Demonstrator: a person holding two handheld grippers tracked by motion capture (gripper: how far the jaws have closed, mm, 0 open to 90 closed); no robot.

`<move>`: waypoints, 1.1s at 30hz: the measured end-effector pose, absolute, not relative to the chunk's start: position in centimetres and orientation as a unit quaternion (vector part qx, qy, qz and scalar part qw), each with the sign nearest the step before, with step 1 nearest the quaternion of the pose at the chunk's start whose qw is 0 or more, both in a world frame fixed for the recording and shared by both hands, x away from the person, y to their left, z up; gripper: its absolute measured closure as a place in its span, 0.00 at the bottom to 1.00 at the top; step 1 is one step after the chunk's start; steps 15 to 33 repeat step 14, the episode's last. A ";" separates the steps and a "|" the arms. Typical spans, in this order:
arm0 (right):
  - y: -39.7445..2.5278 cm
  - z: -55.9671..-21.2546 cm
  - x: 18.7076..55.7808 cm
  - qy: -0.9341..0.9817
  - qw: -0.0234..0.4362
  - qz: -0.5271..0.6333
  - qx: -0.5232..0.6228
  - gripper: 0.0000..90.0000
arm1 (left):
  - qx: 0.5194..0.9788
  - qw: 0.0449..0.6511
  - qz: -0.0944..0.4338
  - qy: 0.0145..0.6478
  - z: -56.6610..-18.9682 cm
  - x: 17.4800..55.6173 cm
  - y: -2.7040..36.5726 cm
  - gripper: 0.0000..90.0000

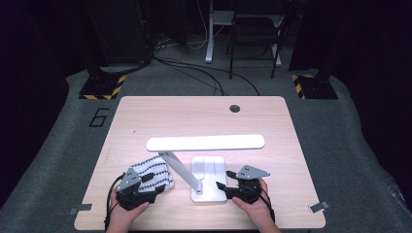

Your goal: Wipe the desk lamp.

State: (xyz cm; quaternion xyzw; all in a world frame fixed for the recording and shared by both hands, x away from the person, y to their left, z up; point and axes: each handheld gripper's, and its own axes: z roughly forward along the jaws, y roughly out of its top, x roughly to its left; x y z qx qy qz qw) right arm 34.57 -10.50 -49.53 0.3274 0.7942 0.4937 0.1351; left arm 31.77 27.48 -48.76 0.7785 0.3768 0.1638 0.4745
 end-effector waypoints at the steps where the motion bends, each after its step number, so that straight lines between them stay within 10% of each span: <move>1: -10.4 -49.5 34.5 0.793 0.131 0.493 0.333 0.45 | 0.779 0.475 0.165 0.376 -48.9 31.8 27.3 0.37; 33: -10.6 -49.7 34.3 0.797 0.129 0.487 0.333 0.45 | 0.793 0.468 0.157 0.357 -49.2 32.2 26.1 0.38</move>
